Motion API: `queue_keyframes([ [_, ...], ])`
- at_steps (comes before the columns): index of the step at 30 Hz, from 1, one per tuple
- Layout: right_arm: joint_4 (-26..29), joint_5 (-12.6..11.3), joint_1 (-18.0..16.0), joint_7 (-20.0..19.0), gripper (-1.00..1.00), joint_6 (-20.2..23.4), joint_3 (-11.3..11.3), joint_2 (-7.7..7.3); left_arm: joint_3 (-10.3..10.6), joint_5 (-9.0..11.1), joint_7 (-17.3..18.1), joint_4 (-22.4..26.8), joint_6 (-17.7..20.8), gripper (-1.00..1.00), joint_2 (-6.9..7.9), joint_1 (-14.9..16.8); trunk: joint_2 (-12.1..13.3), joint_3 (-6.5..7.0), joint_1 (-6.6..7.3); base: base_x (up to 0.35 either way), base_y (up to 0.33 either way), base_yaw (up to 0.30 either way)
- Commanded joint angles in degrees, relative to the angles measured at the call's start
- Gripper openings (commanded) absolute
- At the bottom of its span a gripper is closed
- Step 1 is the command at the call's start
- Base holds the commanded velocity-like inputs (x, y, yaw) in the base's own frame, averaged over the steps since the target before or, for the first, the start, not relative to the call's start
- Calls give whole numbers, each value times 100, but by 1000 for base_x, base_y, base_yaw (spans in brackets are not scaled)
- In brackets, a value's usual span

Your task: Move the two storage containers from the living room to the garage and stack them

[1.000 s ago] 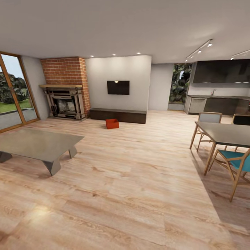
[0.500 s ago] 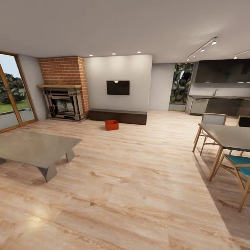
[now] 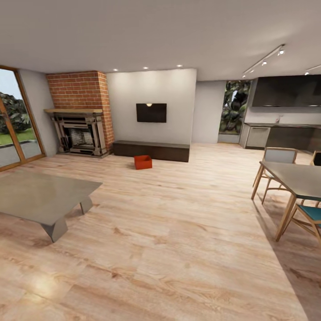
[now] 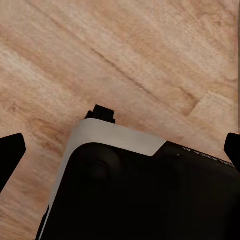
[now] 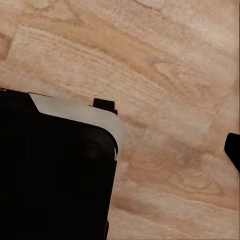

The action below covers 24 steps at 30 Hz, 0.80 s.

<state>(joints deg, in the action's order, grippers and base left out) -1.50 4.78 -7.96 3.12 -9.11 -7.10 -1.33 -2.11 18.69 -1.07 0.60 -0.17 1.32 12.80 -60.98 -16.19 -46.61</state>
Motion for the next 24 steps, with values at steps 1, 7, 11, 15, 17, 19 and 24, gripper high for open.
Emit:
queue_keyframes([
  [1,-16,50,-7,34,100,-23,-26,3,-19,12,-9,1,-1,100,-1,3,-4,-7,-4,325,0,0],
  [7,-16,50,-5,39,100,-21,-20,15,-20,12,-8,1,-1,100,1,2,-4,-7,-4,325,0,0],
  [11,-17,50,-6,40,100,-31,-18,11,-20,15,-7,1,4,100,5,3,-4,-7,-4,325,0,0],
  [15,-17,53,-6,40,100,-43,-18,2,-20,17,-4,1,7,100,7,3,-4,-7,-4,325,0,63],
  [17,-17,52,-5,40,100,-45,-19,1,-19,14,-1,1,7,100,8,2,-4,-7,-4,325,0,178],
  [19,-17,53,-5,40,100,-45,-19,1,-18,17,0,1,8,100,8,2,-4,-7,-4,325,0,218],
  [24,-17,68,-8,40,100,-42,-25,-6,-18,19,1,1,8,100,7,3,-4,-7,-4,326,0,186],
])
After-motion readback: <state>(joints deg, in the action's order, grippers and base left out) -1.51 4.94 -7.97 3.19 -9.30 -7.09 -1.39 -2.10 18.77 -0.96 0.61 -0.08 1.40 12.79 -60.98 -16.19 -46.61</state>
